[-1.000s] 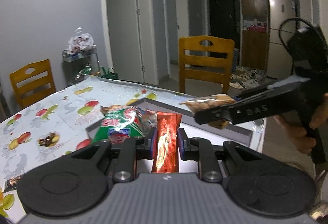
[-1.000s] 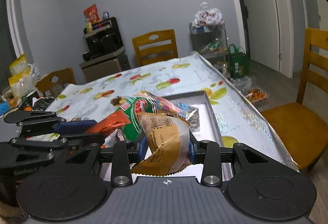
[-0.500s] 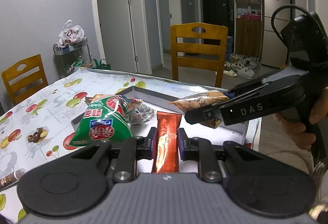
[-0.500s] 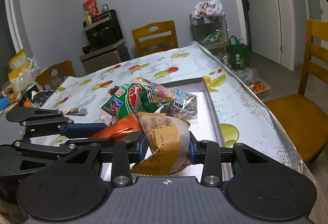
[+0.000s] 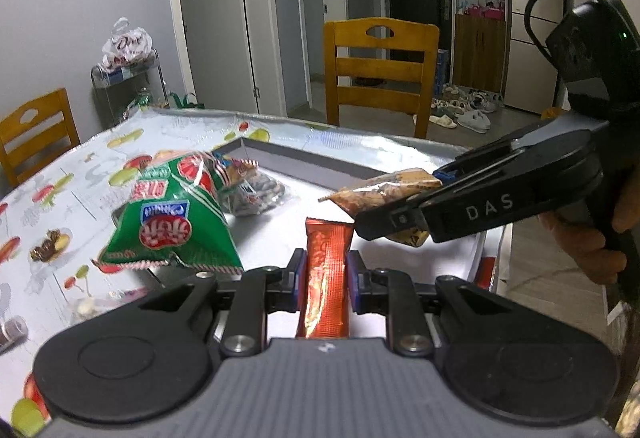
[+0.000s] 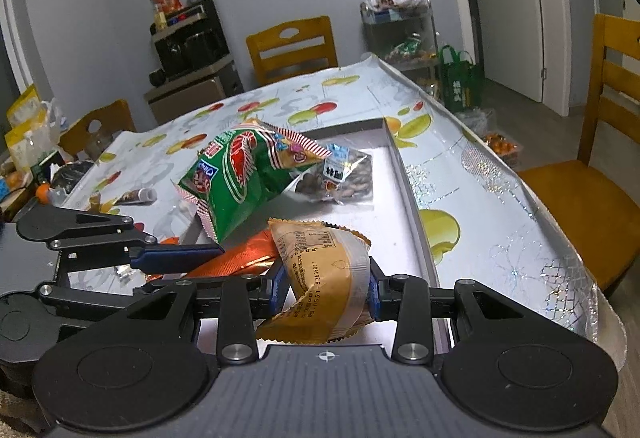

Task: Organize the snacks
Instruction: 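Carry the orange bar and the tan pastry over the gray tray with both tools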

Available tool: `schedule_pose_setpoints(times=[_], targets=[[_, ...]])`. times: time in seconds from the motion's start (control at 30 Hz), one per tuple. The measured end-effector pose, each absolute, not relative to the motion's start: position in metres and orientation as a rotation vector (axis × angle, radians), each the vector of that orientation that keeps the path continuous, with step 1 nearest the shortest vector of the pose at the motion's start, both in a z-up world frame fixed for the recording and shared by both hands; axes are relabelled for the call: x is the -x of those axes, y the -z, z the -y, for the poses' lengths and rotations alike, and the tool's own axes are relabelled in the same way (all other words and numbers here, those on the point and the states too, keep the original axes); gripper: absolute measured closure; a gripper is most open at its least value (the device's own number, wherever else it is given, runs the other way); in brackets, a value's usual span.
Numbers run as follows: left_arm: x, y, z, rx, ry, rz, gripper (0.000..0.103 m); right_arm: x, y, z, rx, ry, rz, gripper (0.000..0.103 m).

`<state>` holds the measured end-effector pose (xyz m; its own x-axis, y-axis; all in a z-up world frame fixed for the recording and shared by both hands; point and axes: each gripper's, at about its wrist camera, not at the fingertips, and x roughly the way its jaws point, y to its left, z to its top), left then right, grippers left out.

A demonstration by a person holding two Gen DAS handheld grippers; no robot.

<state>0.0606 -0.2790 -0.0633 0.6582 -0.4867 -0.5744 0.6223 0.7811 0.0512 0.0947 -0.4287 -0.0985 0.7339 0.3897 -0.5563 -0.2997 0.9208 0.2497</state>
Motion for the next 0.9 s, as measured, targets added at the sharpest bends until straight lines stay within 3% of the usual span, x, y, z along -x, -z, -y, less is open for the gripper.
schedule_pose_setpoints(times=[0.9], targets=[[-0.062, 0.088, 0.287, -0.259, 0.735, -0.632, 0.086, -0.089, 0.104, 0.434, -0.103, -0.366, -0.647, 0.064]])
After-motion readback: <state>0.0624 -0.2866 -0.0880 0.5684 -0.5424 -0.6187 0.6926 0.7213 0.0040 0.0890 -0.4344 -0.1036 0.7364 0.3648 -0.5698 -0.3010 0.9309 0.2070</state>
